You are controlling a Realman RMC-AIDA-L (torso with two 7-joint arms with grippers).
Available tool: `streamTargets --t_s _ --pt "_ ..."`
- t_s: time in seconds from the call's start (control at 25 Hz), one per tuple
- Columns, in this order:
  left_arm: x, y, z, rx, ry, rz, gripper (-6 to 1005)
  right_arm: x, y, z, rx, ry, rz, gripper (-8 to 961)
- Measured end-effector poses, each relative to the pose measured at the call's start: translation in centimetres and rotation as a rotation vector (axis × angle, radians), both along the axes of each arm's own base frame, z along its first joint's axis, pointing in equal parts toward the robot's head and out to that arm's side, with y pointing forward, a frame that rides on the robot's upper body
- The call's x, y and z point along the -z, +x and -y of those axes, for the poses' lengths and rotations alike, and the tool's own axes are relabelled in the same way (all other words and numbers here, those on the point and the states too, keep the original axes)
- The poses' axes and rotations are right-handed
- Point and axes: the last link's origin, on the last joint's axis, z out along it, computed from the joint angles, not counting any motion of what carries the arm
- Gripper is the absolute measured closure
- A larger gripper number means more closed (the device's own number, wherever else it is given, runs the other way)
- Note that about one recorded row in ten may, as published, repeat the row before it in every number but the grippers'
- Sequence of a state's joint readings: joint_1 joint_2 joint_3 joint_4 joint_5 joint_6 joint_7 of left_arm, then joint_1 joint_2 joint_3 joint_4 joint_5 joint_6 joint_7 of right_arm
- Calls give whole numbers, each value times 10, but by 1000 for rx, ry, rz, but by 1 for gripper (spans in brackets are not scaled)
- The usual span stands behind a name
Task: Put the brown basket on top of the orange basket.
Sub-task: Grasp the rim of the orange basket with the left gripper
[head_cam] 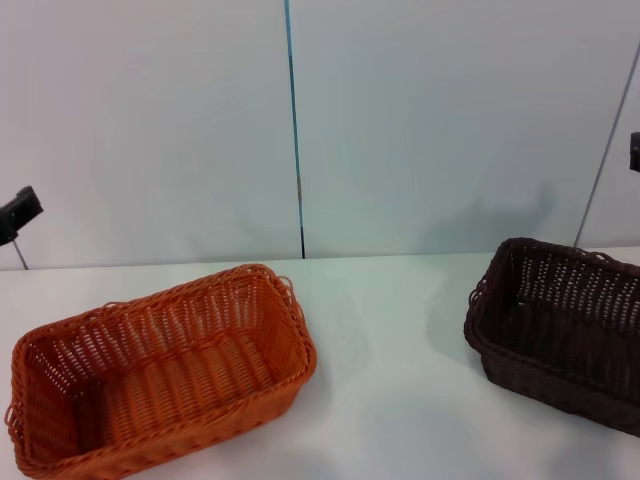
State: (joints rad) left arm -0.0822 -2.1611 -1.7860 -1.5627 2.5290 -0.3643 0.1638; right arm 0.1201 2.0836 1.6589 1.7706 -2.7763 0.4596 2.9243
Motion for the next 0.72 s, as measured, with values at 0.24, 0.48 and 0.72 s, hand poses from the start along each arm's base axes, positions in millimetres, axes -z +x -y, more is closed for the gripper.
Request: streamTargets --t_s 0.24,0.48,0.72 --pt "-9 0 0 -10 -8 -8 123 -15 2 14 121 -65 -60 20" --pt "-12 -14 -5 -77 -82 -9 122 -7 -7 30 142 -144 -45 20" --pt "-9 -11 -6 -66 -175 -90 121 11 -22 42 88 -224 -108 19"
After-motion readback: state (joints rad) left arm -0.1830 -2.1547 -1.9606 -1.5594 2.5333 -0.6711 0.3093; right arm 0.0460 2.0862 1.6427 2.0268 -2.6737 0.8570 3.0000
